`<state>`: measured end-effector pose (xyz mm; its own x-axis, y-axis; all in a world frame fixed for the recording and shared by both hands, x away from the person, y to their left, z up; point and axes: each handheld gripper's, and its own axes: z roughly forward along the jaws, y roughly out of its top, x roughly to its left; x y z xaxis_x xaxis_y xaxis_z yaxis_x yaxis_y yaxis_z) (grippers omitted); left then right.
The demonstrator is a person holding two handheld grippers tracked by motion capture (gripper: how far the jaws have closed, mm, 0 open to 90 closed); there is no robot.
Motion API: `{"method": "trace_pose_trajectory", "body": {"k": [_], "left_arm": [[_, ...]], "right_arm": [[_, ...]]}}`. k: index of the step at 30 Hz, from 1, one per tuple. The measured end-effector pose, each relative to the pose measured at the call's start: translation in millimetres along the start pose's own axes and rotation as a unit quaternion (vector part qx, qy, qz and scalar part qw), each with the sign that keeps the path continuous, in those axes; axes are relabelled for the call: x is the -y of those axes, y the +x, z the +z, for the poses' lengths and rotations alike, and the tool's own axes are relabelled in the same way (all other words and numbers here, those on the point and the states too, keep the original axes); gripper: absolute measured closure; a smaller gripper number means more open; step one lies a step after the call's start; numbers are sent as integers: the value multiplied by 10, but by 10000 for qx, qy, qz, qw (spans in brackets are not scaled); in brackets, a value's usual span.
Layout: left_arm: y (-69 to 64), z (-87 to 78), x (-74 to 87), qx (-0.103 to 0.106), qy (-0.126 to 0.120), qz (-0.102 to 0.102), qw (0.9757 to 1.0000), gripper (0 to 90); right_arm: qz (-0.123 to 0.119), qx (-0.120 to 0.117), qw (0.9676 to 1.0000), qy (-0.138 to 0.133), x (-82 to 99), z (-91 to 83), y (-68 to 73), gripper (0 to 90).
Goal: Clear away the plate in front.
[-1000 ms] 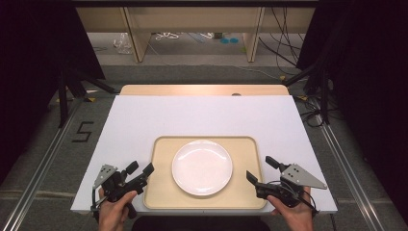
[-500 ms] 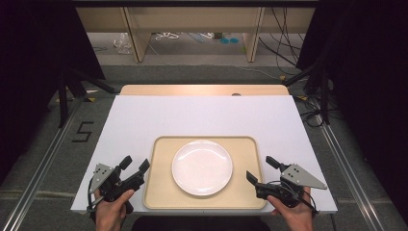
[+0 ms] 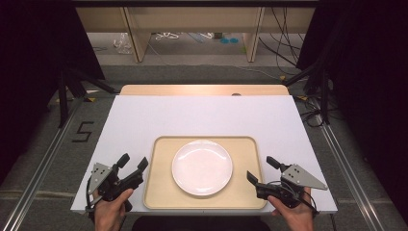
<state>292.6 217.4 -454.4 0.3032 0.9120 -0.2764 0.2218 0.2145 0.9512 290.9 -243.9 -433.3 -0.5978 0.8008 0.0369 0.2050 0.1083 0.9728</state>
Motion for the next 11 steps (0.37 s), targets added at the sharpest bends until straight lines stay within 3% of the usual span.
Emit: {"method": "trace_pose_trajectory", "body": {"k": [11], "left_arm": [[8, -5, -11, -10, -39, -29, 10000, 246]], "right_arm": [[-7, -4, 10000, 4, 1, 0, 2, 161]]}}
